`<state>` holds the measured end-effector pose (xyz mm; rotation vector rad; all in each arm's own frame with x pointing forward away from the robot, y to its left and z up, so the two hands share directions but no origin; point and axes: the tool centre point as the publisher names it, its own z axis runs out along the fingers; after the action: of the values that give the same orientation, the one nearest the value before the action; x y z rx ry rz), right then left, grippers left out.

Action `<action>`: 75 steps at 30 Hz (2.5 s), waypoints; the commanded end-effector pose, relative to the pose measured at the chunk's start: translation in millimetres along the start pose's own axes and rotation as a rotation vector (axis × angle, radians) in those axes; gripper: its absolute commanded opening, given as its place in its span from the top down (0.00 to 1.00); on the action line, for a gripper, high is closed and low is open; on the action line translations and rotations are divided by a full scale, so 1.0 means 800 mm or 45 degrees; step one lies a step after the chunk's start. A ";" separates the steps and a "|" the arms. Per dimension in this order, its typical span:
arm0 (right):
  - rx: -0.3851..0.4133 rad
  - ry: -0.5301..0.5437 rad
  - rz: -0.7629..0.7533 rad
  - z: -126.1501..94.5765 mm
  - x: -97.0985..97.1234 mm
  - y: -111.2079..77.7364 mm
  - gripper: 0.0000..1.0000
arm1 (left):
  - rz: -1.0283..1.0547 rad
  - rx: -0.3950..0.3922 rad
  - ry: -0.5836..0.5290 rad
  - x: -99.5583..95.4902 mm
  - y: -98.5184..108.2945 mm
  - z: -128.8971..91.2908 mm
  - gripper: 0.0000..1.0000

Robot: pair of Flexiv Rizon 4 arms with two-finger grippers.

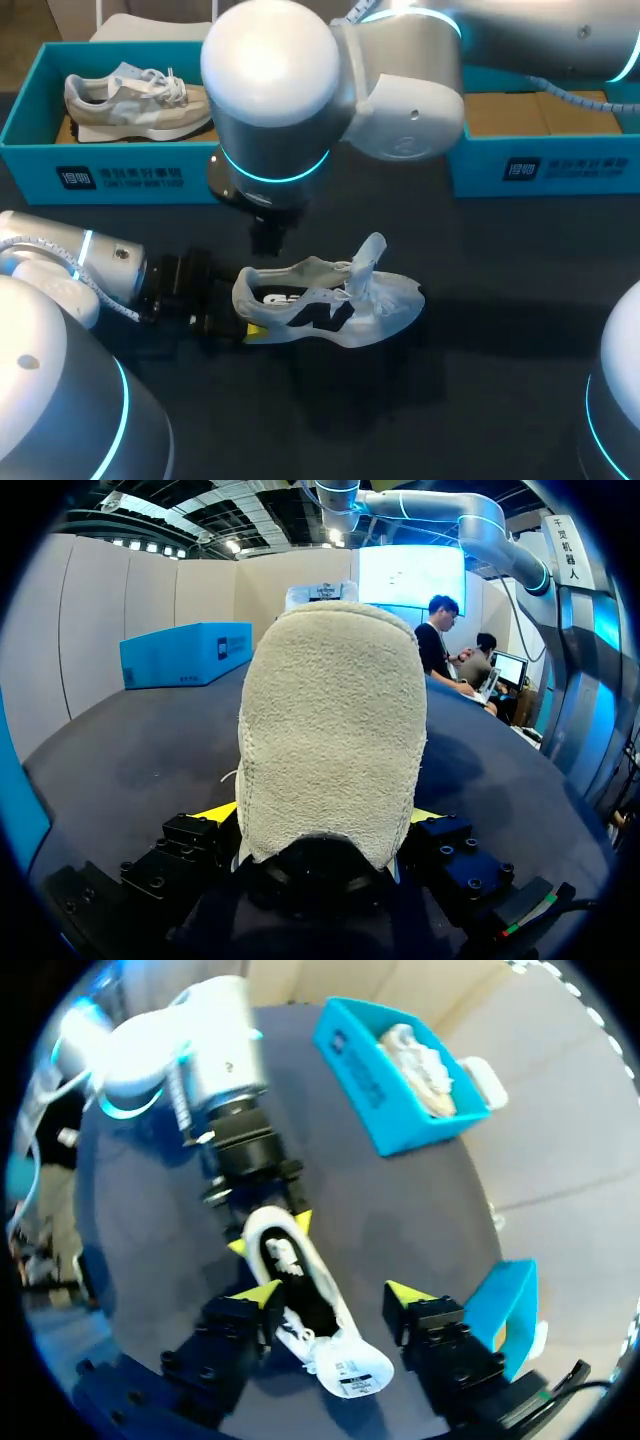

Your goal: Take the shoe out of the shoebox, open the shoe tongue, remove and reinsert the insole, then place the shoe into the shoebox

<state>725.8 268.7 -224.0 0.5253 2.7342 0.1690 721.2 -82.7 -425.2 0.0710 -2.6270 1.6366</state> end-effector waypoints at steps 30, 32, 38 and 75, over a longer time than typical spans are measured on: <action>0.105 0.344 -0.122 0.095 0.054 -0.017 1.00 | 0.000 -0.005 0.001 -0.003 0.004 0.001 1.00; 0.105 0.344 -0.122 0.095 0.054 -0.017 1.00 | 0.000 -0.005 0.001 -0.003 0.004 0.001 1.00; 0.105 0.344 -0.122 0.095 0.054 -0.017 1.00 | 0.000 -0.005 0.001 -0.003 0.004 0.001 1.00; 0.166 0.467 -0.236 0.176 0.056 -0.049 1.00 | 0.000 -0.005 0.001 -0.003 0.004 0.001 1.00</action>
<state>725.6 258.9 -374.7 0.2946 3.1534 0.0331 721.1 -82.7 -425.2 0.0709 -2.6269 1.6368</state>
